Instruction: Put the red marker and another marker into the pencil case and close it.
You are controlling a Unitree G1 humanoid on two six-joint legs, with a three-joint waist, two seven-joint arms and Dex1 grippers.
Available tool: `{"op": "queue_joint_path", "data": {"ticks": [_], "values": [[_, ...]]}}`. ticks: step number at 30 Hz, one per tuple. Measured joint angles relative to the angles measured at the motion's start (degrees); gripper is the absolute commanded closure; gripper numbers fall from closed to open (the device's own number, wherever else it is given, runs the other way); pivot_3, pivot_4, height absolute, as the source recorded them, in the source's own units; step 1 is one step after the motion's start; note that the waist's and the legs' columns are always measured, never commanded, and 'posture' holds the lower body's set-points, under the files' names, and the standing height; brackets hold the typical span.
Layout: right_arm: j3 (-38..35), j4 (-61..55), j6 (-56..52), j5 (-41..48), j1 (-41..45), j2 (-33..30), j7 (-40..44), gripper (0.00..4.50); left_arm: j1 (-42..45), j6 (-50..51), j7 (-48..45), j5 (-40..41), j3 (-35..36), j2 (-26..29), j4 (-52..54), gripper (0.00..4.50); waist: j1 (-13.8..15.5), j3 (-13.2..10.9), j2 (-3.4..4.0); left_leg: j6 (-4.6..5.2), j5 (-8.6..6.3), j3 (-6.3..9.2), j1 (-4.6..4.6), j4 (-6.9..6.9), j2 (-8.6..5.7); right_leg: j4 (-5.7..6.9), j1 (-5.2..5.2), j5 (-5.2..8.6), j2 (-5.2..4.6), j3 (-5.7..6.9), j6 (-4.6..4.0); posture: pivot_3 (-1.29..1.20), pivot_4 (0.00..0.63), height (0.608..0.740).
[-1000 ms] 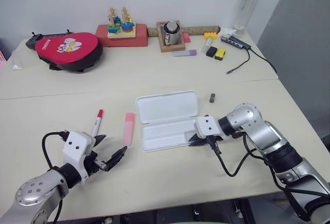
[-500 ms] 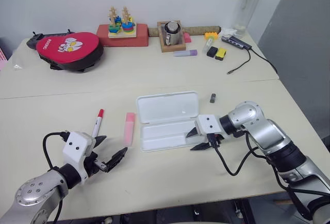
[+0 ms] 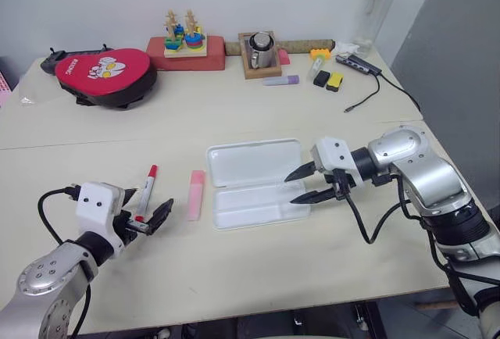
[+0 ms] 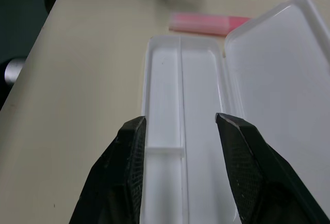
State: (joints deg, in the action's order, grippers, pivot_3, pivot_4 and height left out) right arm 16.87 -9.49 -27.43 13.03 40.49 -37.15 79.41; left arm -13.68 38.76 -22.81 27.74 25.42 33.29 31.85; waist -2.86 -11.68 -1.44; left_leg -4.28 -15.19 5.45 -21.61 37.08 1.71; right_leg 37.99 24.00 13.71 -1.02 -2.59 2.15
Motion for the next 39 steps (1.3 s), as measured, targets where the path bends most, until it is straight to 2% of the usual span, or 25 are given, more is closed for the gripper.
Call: {"op": "queue_joint_path", "data": {"ticks": [7, 18, 21, 32, 34, 37, 39], "values": [[0.0, -0.2, -0.4, 0.4, 0.6, 0.1, -2.2, 2.29, 3.5, 3.3, 4.3, -1.3, -0.6, -1.1, -2.3, 0.0, 0.0, 0.0, -0.01, 0.0, 0.0, 0.01, -0.01, -0.01, 0.0, 0.0, 0.01, 0.0, 0.0, 0.01, 0.0, 0.0, 0.15, 0.74], [0.0, -0.3, -0.5, 1.7, 0.6, -0.2, -3.6, 2.29, 7.4, 9.6, 7.1, -3.8, -6.4, -1.0, -6.2, 0.0, 0.0, 0.0, -0.01, 0.0, 0.0, 0.03, -0.02, -0.01, -0.01, 0.01, 0.01, -0.01, 0.0, 0.03, 0.0, 0.0, 0.15, 0.74], [0.0, -0.4, -0.5, 1.7, 0.6, -0.3, -3.9, 2.25, 7.9, 9.4, 6.9, -4.6, -7.3, -0.5, -6.3, 0.5, 0.1, 0.0, -0.01, -0.01, 0.0, 0.04, -0.01, -0.01, -0.01, 0.01, 0.0, -0.01, 0.0, 0.02, 0.0, 0.0, 0.15, 0.74], [0.0, -0.4, -0.5, 1.7, 0.6, -0.5, -4.5, 2.25, 9.3, 10.7, 7.4, -4.7, -6.9, -1.0, -7.3, 2.97, -0.1, 0.0, -0.01, 0.0, 0.03, 0.02, 0.06, -0.01, 0.0, 0.08, 0.0, -0.01, 0.0, 0.02, 0.0, 0.0, 0.15, 0.74], [0.0, -0.4, -0.5, 1.8, 0.6, -0.5, -4.5, 2.25, 9.3, 10.8, 7.4, -4.7, -6.7, -1.0, -7.3, 3.24, -0.1, 0.0, -0.01, 0.0, 0.03, 0.02, 0.06, -0.01, 0.0, 0.07, 0.0, -0.01, 0.0, 0.01, 0.0, 0.0, 0.15, 0.74], [0.0, -0.4, -0.5, 1.8, 0.6, -0.5, -4.5, 2.25, 9.2, 11.0, 7.6, -4.7, -6.2, -1.0, -7.4, 3.93, -0.1, 0.0, -0.01, 0.0, 0.03, 0.02, 0.05, -0.01, 0.0, 0.07, 0.0, -0.01, 0.0, 0.02, 0.0, 0.0, 0.15, 0.74], [0.0, -0.4, -0.5, 1.8, 0.6, -0.5, -4.5, 2.25, 9.1, 11.2, 7.8, -4.7, -5.9, -1.1, -7.4, 4.06, -0.1, 0.0, -0.01, 0.0, 0.03, 0.02, 0.05, -0.01, 0.0, 0.07, 0.0, -0.01, 0.0, 0.01, 0.0, 0.0, 0.15, 0.74]]}}
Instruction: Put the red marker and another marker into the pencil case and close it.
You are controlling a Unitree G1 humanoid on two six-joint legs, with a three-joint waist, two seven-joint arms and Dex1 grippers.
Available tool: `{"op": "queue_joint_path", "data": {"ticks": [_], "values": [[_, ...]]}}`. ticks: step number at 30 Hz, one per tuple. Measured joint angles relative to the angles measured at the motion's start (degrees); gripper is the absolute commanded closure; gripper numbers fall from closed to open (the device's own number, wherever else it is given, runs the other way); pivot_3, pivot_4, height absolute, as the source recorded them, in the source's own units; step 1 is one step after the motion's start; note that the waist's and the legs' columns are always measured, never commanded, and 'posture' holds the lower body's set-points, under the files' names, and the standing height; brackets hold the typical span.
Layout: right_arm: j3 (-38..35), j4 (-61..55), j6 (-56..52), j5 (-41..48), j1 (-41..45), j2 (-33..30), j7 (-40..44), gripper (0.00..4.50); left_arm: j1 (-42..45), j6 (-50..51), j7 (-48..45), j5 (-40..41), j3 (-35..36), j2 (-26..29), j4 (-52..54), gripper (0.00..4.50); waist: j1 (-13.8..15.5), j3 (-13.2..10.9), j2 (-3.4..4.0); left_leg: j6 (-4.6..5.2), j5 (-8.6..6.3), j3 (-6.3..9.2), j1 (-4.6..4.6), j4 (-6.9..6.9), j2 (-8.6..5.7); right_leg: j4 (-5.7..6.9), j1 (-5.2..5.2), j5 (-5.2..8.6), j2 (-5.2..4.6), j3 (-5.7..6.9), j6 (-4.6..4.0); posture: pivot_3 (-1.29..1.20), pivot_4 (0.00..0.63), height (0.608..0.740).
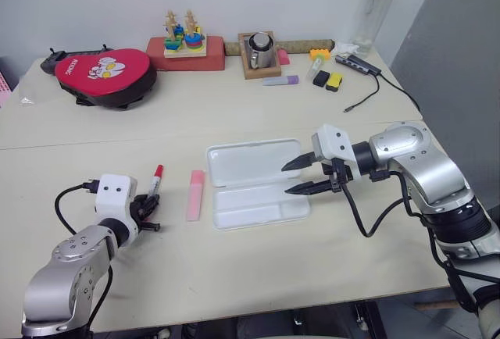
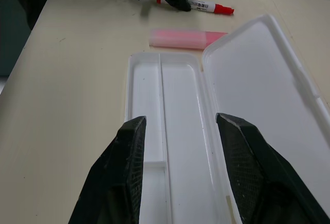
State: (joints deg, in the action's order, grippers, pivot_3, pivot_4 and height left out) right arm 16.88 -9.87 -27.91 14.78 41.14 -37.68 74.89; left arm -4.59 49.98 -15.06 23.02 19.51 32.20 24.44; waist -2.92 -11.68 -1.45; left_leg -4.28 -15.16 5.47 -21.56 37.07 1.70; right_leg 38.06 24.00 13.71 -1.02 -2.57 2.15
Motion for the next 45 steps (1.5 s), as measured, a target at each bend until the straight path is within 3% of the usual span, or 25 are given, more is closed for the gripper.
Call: {"op": "queue_joint_path", "data": {"ticks": [11, 14, 16, 18, 25, 37, 45], "values": [[0.0, 0.0, 0.0, 0.0, 0.0, -0.2, 0.0, 2.25, -1.7, -0.5, -1.3, -0.3, 0.1, 1.4, 0.7, 4.06, -0.2, 0.0, 0.0, 0.0, 0.0, -0.01, -0.01, -0.02, 0.0, -0.03, 0.0, 0.0, -0.01, -0.01, 0.0, 0.0, 0.15, 0.74], [0.0, -0.1, 0.0, 0.1, -0.1, -1.0, 0.4, 2.25, -5.0, -2.0, -5.1, -0.4, 0.6, 5.1, 2.6, 4.06, -0.3, 0.0, 0.01, 0.0, 0.0, -0.03, -0.04, -0.04, -0.01, -0.03, 0.05, 0.0, -0.02, -0.02, 0.0, 0.0, 0.15, 0.74], [0.0, -0.4, 0.0, 0.2, -0.3, -2.8, 1.4, 2.25, -9.0, -4.6, -11.9, -0.3, 1.1, 12.1, 6.2, 4.06, -0.2, 0.0, -0.15, 0.0, 0.0, 0.08, -0.18, -0.04, 0.03, -0.08, 0.13, 0.01, 0.01, 0.08, -0.01, 0.0, 0.15, 0.74], [0.0, -0.4, 0.0, 0.2, -0.3, -3.3, 1.8, 2.25, -9.9, -7.8, -16.1, -0.6, 2.4, 15.6, 8.3, 4.06, 0.0, -0.1, -0.08, 0.0, 0.0, 0.03, -0.16, -0.04, 0.0, -0.1, 0.11, 0.02, -0.02, 0.05, -0.01, 0.0, 0.15, 0.74], [0.0, -0.2, 0.2, 0.2, -0.3, -5.1, 2.7, 2.25, -6.0, -11.5, -25.0, 1.9, 2.4, 19.7, 10.8, 4.06, 0.6, -0.1, -0.1, 0.0, 0.0, 0.01, -0.18, 0.0, 0.0, -0.11, 0.09, 0.04, -0.02, 0.06, 0.03, 0.0, 0.15, 0.74], [-0.1, -0.1, 0.3, 0.0, -1.8, -6.8, 2.3, 2.25, 11.8, -20.0, -36.2, 1.2, -15.4, 21.4, 9.3, 4.06, 0.9, -0.1, -0.07, 0.0, 0.0, -0.04, -0.2, -0.02, 0.01, -0.1, 0.12, 0.01, 0.0, 0.02, 0.01, 0.0, 0.15, 0.74], [-0.2, -0.8, 0.0, 0.0, -2.3, -7.2, 2.1, 2.25, 21.9, -33.1, -38.3, -12.1, -30.4, 16.2, -4.0, 4.06, 1.1, -0.1, -0.08, 0.01, 0.01, -0.01, -0.23, 0.02, -0.01, -0.1, 0.1, 0.01, 0.01, 0.02, 0.01, 0.0, 0.15, 0.74]]}}
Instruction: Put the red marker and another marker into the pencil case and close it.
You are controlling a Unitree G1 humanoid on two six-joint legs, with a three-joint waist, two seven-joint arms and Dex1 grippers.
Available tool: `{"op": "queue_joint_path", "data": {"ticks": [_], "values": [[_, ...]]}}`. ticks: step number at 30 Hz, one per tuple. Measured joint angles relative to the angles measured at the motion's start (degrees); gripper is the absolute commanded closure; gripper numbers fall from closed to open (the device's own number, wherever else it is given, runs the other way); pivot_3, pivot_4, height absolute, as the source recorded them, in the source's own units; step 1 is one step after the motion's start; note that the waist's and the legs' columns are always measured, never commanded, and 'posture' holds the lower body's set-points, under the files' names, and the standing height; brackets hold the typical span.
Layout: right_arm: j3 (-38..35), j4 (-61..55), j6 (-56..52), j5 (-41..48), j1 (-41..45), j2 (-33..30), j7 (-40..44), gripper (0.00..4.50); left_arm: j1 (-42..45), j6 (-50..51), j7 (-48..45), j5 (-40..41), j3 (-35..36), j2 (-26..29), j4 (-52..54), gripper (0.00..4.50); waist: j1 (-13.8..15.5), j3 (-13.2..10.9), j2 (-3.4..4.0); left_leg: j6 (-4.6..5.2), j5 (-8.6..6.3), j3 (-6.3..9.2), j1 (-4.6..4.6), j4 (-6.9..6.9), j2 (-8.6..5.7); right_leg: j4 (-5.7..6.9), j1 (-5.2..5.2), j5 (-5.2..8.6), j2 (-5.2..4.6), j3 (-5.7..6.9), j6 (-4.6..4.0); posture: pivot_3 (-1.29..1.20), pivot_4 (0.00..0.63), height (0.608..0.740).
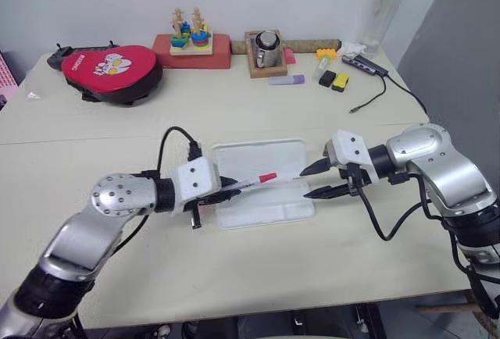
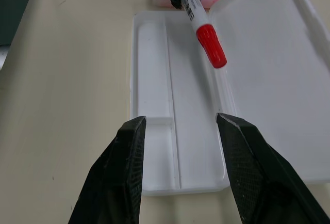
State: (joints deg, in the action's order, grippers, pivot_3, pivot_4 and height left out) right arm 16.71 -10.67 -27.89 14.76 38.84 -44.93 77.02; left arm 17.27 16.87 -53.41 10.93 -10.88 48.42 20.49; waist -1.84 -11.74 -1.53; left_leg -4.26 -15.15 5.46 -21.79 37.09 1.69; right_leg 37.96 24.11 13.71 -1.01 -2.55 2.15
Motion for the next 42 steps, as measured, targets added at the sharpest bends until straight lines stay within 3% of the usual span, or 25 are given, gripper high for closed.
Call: {"op": "queue_joint_path", "data": {"ticks": [7, 9, 22, 27, 30, 37, 42], "values": [[0.0, -0.6, 0.0, 0.1, -0.2, -0.3, 0.0, 2.25, 2.5, -8.4, -1.6, -4.8, -3.6, -4.1, -7.5, 4.06, 0.0, 0.0, 0.01, 0.01, 0.0, 0.02, -0.01, -0.02, 0.0, 0.02, 0.01, 0.0, 0.0, 0.02, 0.0, 0.0, 0.15, 0.74], [0.0, -0.9, 0.0, 0.1, -0.6, -0.4, 0.0, 2.25, 3.6, -8.7, -2.5, -4.9, -4.1, -5.4, -8.4, 3.37, 0.0, 0.0, 0.01, 0.01, 0.0, 0.03, -0.01, 0.0, 0.0, 0.02, -0.01, 0.0, 0.0, 0.02, 0.0, 0.0, 0.15, 0.74], [-0.1, -1.6, -0.2, 0.3, -1.4, -0.7, -0.8, 2.25, 3.7, -6.1, -3.5, -3.3, -3.4, -8.4, -7.0, 0.9, 0.0, 0.0, 0.01, 0.02, 0.01, 0.05, 0.0, 0.02, 0.0, 0.07, -0.01, 0.0, 0.0, 0.02, 0.01, 0.0, 0.15, 0.74], [-0.1, -1.7, -0.2, 0.5, -1.4, -0.8, -0.9, 2.25, 1.9, 3.1, -2.8, 5.9, 5.6, -7.0, 2.1, 0.04, -0.1, 0.0, 0.01, 0.03, 0.01, 0.08, 0.02, 0.01, 0.01, 0.08, -0.01, 0.0, 0.0, 0.03, 0.02, 0.0, 0.15, 0.74], [-0.2, -1.8, -0.2, 0.6, -1.5, -1.1, -0.9, 2.25, -0.1, 6.3, -1.6, 7.7, 9.4, -5.7, 4.8, 0.04, -0.1, 0.0, 0.01, 0.02, 0.01, 0.08, 0.03, 0.0, 0.01, 0.08, -0.02, 0.0, 0.0, 0.04, 0.02, 0.0, 0.15, 0.74], [-1.0, -2.7, -0.7, 1.0, -2.4, -1.5, -1.2, 2.25, -15.5, 23.3, 3.4, 25.7, 29.5, -3.1, 20.4, 0.04, -0.3, 0.0, 0.0, 0.03, 0.01, 0.11, 0.04, 0.0, 0.02, 0.08, -0.03, 0.02, -0.02, 0.05, 0.04, 0.0, 0.15, 0.74], [-1.1, -2.8, -0.9, 1.1, -2.4, -1.5, -1.5, 2.25, -19.6, 29.5, 9.9, 31.7, 38.1, -3.3, 22.9, 0.04, 0.0, 0.0, 0.0, 0.04, 0.03, 0.11, 0.11, 0.13, 0.01, 0.09, -0.13, 0.14, -0.01, 0.03, 0.29, 0.0, 0.15, 0.74]]}}
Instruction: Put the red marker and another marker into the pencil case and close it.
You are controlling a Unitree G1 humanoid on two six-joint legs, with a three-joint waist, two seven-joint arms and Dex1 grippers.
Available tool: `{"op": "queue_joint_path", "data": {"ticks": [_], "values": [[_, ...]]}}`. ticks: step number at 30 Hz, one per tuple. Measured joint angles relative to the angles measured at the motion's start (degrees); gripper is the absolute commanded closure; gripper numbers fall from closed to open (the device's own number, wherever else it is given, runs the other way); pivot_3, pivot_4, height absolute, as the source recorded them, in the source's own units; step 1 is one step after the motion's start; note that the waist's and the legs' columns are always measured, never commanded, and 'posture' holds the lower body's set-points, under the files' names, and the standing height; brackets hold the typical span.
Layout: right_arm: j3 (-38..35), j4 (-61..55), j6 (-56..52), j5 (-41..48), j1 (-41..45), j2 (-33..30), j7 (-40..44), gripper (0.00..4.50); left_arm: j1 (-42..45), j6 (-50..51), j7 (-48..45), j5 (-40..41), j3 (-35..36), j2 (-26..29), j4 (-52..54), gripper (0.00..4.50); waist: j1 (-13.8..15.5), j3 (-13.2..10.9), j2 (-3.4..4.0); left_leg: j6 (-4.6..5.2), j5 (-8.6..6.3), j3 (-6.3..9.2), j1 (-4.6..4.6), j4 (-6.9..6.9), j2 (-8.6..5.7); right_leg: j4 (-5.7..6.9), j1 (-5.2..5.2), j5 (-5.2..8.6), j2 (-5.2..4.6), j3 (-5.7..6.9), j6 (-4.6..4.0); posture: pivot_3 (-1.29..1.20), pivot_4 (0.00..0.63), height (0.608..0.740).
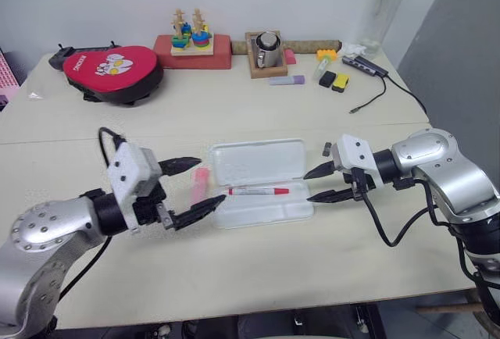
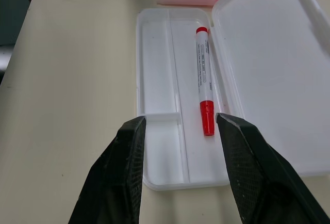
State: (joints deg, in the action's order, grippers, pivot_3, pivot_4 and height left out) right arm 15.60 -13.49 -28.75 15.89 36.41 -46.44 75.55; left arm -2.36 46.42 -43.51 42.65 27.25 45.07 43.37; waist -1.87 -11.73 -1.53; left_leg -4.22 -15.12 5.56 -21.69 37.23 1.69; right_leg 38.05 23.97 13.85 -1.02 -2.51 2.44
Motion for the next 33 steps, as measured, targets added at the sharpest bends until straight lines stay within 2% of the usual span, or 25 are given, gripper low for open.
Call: {"op": "queue_joint_path", "data": {"ticks": [3, 6, 14, 22, 27, 33], "values": [[0.0, 0.0, 0.0, 0.0, 0.0, 0.2, -0.2, 2.25, -5.1, 3.1, 6.0, -1.5, 1.4, -0.9, 1.2, 0.04, 0.0, 0.0, 0.0, 0.0, 0.0, -0.08, 0.12, -0.01, 0.0, -0.03, -0.1, 0.0, 0.0, -0.08, 0.01, 0.0, 0.15, 0.74], [0.0, 0.2, 0.0, 0.0, 0.0, 0.2, -0.2, 2.25, -6.7, 5.9, 13.2, -4.9, 1.2, -3.4, -0.3, 0.47, 0.0, 0.0, -0.02, 0.01, 0.0, 0.04, 0.14, -0.03, 0.01, -0.02, -0.11, -0.01, 0.04, 0.01, 0.0, 0.0, 0.15, 0.74], [0.0, 0.5, 0.1, -0.1, 0.3, 0.7, -0.1, 2.25, -5.4, 7.8, 23.0, -10.2, -3.2, -5.7, -1.3, 2.2, 0.1, 0.0, -0.02, 0.0, 0.0, 0.01, 0.23, -0.05, -0.01, -0.07, -0.24, -0.01, 0.01, -0.01, 0.0, 0.0, 0.15, 0.74], [0.2, 0.7, 0.1, -0.1, 0.3, 1.1, -0.1, 2.25, -0.1, 7.2, 27.2, -15.7, -12.7, -8.1, -4.9, 2.2, 0.1, 0.0, -0.03, 0.0, 0.0, 0.0, 0.25, -0.05, -0.02, -0.09, -0.29, -0.02, 0.0, -0.02, -0.02, 0.0, 0.15, 0.74], [0.2, 0.7, 0.1, -0.1, 0.4, 1.2, -0.1, 2.25, 3.4, 6.9, 29.6, -17.6, -17.3, -12.6, -7.0, 2.2, 0.1, 0.0, -0.03, 0.0, 0.0, 0.0, 0.25, -0.06, -0.02, -0.09, -0.29, -0.16, 0.0, -0.01, -0.25, 0.0, 0.15, 0.74], [0.2, 0.7, 0.1, -0.1, 0.3, 1.1, -0.1, 2.25, 4.0, 7.0, 30.5, -18.5, -19.1, -14.5, -8.2, 2.2, 0.1, 0.0, -0.03, 0.0, 0.0, 0.02, 0.25, -0.05, -0.02, -0.08, -0.29, -0.16, 0.0, 0.0, -0.25, 0.0, 0.15, 0.74]]}}
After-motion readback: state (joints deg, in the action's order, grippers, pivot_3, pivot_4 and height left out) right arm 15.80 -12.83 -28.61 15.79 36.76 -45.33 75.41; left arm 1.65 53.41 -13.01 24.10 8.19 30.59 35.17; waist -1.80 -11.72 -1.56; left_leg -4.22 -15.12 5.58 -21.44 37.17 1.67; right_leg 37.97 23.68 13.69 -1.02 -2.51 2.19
